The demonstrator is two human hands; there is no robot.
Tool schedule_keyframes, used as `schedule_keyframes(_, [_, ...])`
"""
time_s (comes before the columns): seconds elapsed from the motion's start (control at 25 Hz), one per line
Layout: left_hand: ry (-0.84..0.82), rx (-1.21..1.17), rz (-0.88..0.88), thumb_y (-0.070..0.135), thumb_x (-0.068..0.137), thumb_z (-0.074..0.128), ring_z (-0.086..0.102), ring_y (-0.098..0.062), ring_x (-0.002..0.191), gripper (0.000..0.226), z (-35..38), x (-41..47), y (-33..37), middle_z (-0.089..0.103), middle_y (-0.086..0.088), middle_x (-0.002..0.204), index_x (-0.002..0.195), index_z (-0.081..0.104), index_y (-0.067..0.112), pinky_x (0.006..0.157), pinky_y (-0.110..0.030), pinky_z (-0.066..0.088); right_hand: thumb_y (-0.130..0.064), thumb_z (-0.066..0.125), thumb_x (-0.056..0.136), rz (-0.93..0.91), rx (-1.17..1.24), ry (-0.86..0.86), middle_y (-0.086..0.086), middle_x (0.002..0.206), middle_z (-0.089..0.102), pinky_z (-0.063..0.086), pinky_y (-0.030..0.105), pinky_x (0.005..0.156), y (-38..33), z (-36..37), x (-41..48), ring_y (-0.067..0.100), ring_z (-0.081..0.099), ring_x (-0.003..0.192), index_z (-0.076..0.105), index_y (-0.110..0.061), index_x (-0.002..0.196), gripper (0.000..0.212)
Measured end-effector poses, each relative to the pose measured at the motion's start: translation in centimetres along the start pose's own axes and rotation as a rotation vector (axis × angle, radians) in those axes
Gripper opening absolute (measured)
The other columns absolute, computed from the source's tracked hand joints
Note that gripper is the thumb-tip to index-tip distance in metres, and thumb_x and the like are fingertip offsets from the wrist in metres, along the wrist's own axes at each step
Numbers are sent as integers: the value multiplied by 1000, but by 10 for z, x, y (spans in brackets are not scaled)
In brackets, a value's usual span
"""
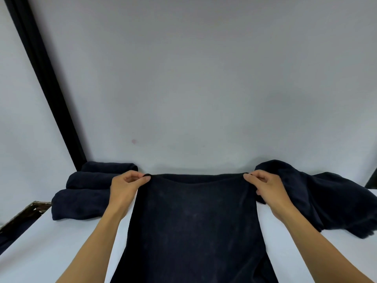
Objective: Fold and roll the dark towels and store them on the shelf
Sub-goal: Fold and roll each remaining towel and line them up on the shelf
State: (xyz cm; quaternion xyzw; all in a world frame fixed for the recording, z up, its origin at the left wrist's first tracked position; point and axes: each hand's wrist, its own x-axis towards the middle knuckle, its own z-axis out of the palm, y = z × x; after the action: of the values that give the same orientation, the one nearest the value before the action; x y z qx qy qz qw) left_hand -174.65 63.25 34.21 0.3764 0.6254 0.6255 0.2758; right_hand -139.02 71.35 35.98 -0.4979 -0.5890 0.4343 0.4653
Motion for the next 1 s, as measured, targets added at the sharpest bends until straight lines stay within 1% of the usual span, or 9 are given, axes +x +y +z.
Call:
schedule_keyframes(0.24, [161,-192,211,13,70,84,68,-23,83,14,-19,-14,96,73,-6,82,70,74,23,76,-36,56,-22,69,88,-315,87,127,-5,78,72,51,27,67,-88,-19,-6,7,63,71,73,-19,80,9])
schedule_keyframes(0.36, [207,-255,368,10,68,85,68,-21,83,18,-31,-20,147,72,-2,79,67,73,25,82,-33,53,-23,68,88,-470,77,189,-8,79,72,51,32,70,-139,-32,-5,10,62,73,73,-26,81,9])
schedule_keyframes(0.4, [224,-260,410,10,68,85,68,-20,82,18,-35,-24,161,72,-1,77,68,73,24,83,-31,53,-24,69,88,-508,78,200,-10,78,72,51,30,69,-155,-36,-6,11,60,71,73,-27,80,9])
schedule_keyframes(0.52, [263,-223,508,10,69,85,66,-10,74,19,-44,-34,190,70,10,69,70,70,23,76,-23,52,-21,71,86,-586,74,208,-16,70,69,47,16,60,-185,-47,-12,5,53,59,71,-31,76,14])
schedule_keyframes(0.64, [279,-159,554,9,70,84,66,-9,71,20,-49,-43,203,69,11,68,71,69,23,75,-24,52,-18,73,83,-642,83,215,-18,67,68,45,12,58,-199,-53,-21,2,52,55,72,-29,79,12])
schedule_keyframes(0.8, [218,-119,546,8,73,81,64,-16,69,15,-56,-47,211,69,-2,76,75,69,17,76,-27,52,-14,73,83,-683,91,188,-14,74,68,45,8,66,-208,-58,-28,-2,57,63,72,-27,94,17])
schedule_keyframes(0.88, [154,-47,534,6,74,80,63,-18,70,14,-62,-44,216,69,-5,78,77,67,13,74,-26,52,-14,72,85,-655,-8,150,-9,80,65,44,5,69,-209,-60,-26,-4,59,67,72,-27,103,22])
schedule_keyframes(0.96, [108,88,521,6,74,80,61,-17,68,15,-64,-38,217,68,-5,74,76,66,10,70,-24,50,-15,70,87,-607,-132,134,-9,86,68,46,6,69,-205,-61,-17,-6,60,69,73,-23,100,15])
schedule_keyframes(1.0, [96,158,514,6,74,80,60,-18,67,15,-63,-36,216,68,-7,74,76,65,10,69,-24,49,-14,68,88,-574,-163,123,-8,87,69,47,10,70,-201,-61,-12,-5,60,70,72,-22,95,11])
